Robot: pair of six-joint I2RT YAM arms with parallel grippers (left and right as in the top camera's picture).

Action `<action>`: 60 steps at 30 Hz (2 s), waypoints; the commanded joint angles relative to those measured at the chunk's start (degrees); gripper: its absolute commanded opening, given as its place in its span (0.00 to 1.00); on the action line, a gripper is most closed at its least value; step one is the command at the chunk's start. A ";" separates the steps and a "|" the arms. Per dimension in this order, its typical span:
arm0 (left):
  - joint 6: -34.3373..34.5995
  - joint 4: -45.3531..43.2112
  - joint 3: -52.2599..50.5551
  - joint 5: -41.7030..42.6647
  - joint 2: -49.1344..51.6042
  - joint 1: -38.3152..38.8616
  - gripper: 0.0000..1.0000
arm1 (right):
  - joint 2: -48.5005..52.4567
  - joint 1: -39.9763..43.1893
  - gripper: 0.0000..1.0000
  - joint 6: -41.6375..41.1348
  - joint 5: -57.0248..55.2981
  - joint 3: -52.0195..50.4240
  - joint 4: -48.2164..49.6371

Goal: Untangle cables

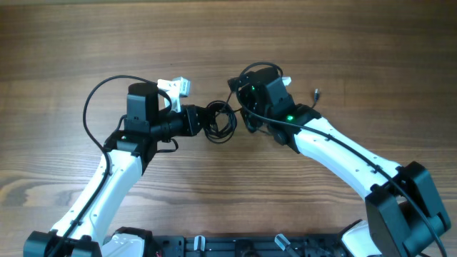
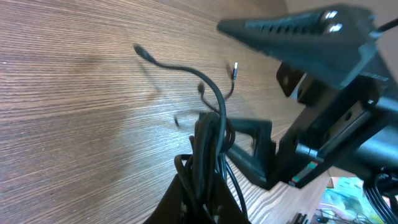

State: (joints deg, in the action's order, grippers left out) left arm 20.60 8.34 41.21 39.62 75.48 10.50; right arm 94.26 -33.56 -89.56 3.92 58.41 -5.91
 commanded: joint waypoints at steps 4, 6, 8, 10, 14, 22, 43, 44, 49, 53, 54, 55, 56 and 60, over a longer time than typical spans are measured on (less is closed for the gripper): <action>-0.94 -0.35 0.26 2.34 -0.48 0.26 0.04 | 0.04 0.09 0.52 24.35 6.58 0.17 3.23; -0.92 -0.35 0.26 2.34 -0.48 0.26 0.04 | 0.04 0.09 0.41 25.07 8.33 0.17 1.51; -0.92 -0.35 0.26 2.34 -0.48 0.26 0.04 | 0.04 0.09 0.35 25.05 11.56 0.17 1.05; -0.92 -0.33 0.26 2.34 -0.48 0.26 0.04 | 0.04 0.09 0.29 24.24 12.50 0.17 0.70; -0.92 -0.31 0.26 2.36 -0.48 0.26 0.04 | 0.04 0.17 0.04 23.47 12.46 0.17 0.70; 2.03 4.02 0.26 -3.58 -0.48 0.26 0.04 | -3.39 4.81 0.05 42.99 14.78 0.20 1.40; 18.51 -1.88 0.26 3.06 -0.48 0.26 0.04 | -0.90 -9.55 0.05 50.49 4.04 0.17 -3.69; 18.75 -3.72 0.26 4.42 -0.48 0.26 0.04 | -0.90 -9.55 0.04 50.58 5.42 0.17 -3.54; 19.65 -5.81 0.26 4.85 -0.48 0.26 0.04 | -0.90 -9.55 0.05 50.53 9.11 0.17 -3.52; 24.96 -6.29 0.26 3.87 -0.48 0.26 0.32 | -0.90 -9.55 0.05 50.53 12.74 0.17 -3.39; 24.94 -6.32 0.26 3.82 -0.48 0.26 0.34 | -0.90 -9.55 0.05 50.53 12.72 0.17 -3.39; 24.94 -6.29 0.26 3.82 -0.48 0.26 0.42 | -0.90 -9.55 0.05 50.47 12.72 0.17 -3.37; 24.94 -6.27 0.26 3.85 -0.48 0.26 0.55 | -0.90 -9.55 0.05 50.34 12.74 0.17 -3.37; 25.11 -6.27 0.26 3.85 -0.48 0.26 0.78 | -0.90 -9.55 0.05 50.31 14.69 0.17 -2.54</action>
State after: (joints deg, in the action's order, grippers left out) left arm 45.43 2.48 41.21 41.82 75.33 10.55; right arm 92.38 -42.61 -39.77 14.96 58.43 -9.56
